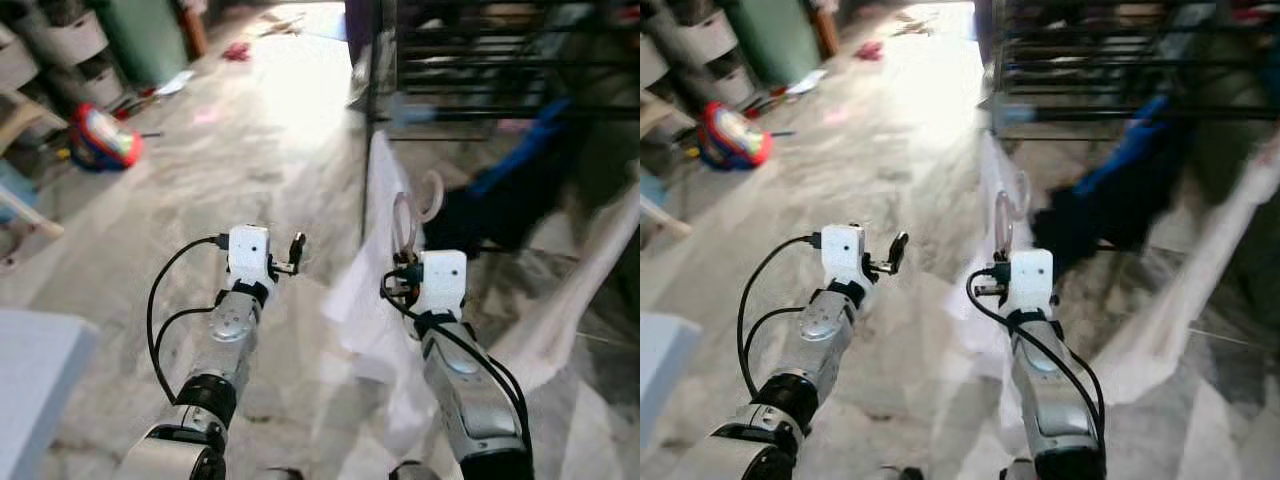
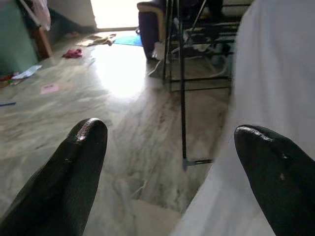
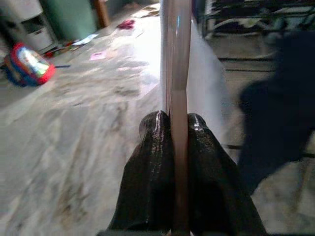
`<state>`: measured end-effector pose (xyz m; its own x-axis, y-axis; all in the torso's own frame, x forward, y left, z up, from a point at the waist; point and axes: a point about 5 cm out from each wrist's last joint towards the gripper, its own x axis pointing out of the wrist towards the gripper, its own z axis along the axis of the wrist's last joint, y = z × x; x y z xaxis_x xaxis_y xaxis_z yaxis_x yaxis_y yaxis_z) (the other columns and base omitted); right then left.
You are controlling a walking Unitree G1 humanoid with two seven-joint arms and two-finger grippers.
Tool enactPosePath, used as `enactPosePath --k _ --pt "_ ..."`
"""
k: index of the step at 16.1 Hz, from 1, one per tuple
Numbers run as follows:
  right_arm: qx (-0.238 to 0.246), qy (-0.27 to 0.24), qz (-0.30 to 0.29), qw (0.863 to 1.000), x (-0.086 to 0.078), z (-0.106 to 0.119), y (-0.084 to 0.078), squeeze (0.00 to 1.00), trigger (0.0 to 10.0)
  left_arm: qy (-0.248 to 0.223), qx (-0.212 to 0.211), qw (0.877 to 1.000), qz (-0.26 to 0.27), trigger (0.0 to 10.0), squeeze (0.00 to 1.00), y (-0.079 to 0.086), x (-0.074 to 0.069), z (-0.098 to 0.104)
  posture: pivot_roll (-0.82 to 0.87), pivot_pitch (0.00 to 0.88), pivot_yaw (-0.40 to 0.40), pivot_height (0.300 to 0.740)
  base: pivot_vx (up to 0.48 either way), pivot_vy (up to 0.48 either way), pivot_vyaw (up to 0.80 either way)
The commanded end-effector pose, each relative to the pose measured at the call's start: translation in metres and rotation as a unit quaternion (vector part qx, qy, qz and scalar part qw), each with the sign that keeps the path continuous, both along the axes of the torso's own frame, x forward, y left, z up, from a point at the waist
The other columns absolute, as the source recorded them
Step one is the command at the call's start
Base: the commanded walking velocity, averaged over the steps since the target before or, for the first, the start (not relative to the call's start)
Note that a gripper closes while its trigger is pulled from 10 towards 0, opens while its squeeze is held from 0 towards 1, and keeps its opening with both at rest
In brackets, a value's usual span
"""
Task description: Hang hanger
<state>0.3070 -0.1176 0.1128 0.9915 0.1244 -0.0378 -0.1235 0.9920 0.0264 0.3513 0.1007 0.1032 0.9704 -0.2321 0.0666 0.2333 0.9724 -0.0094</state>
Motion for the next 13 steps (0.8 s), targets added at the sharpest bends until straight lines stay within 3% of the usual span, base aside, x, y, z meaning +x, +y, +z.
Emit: enactPosePath --k 1,3,5,9,10,13 --pt "0.006 0.006 0.007 1.000 0.000 0.000 0.002 0.00 10.0 0.006 0.006 1.000 -0.019 10.0 0.00 -0.009 -0.003 -0.003 -0.10 0.202 0.083 0.740 0.000 0.000 0.00" --pt "0.022 0.042 0.025 0.999 0.000 -0.008 0.011 0.00 10.0 0.007 0.007 1.000 -0.023 10.0 0.00 -0.010 -0.004 -0.004 -0.10 0.207 0.086 0.740 0.000 0.000 0.00" --pt "0.021 0.039 0.018 0.999 0.004 -0.005 0.012 0.00 10.0 0.011 0.008 0.999 -0.029 10.0 0.00 -0.011 -0.005 -0.005 -0.09 0.212 0.088 0.740 0.000 0.000 0.00" --pt "0.024 0.021 -0.041 0.999 0.021 0.011 -0.006 0.00 10.0 0.010 -0.008 0.998 -0.055 10.0 0.00 -0.018 -0.008 -0.005 -0.09 0.220 0.089 0.740 0.000 0.000 0.00" --pt "0.006 -0.001 -0.079 0.997 0.024 0.019 -0.019 0.00 10.0 0.004 -0.008 0.998 -0.060 10.0 0.00 -0.019 -0.009 -0.005 -0.09 0.221 0.088 0.740 0.000 0.000 0.00" --pt "0.002 -0.009 -0.118 0.993 0.022 0.020 -0.033 0.00 10.0 0.004 -0.014 0.998 -0.066 10.0 0.00 -0.019 -0.011 -0.006 -0.09 0.222 0.086 0.740 0.000 0.000 0.00"
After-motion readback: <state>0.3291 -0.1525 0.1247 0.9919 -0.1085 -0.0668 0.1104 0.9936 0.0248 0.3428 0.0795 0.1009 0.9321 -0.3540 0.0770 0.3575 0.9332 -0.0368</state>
